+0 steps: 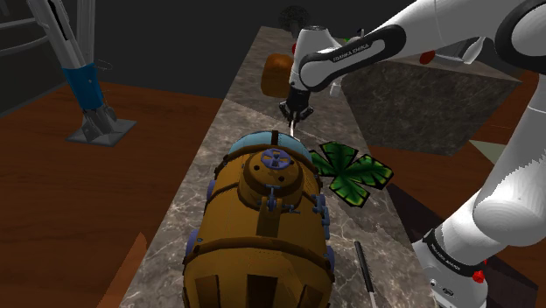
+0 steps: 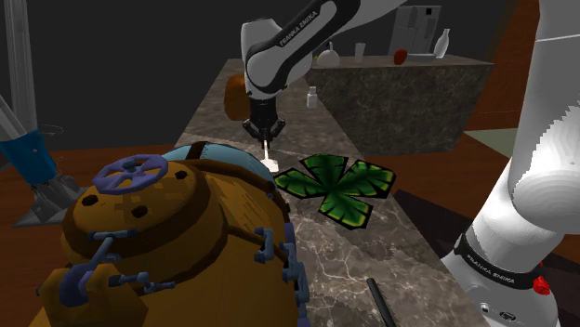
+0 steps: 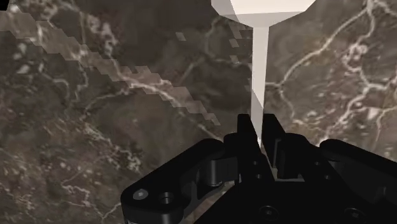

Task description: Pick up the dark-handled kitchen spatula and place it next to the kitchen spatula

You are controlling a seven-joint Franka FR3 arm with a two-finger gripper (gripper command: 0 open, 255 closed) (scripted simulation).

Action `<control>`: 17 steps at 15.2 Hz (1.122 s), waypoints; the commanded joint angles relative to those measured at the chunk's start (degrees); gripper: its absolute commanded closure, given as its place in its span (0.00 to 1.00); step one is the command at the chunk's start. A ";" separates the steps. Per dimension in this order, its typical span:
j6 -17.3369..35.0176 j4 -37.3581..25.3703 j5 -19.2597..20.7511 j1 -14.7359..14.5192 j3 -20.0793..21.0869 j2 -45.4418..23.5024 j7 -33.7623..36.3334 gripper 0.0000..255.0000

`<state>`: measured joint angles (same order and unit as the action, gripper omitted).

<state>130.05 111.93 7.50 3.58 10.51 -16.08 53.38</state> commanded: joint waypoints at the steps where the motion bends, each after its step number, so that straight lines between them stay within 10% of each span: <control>1: -0.97 -0.40 -0.21 0.05 0.07 0.59 -0.18 1.00; 17: -9.01 0.14 -2.58 0.17 0.93 9.36 -1.15 1.00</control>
<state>120.75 110.03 5.26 3.84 11.24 -8.47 52.02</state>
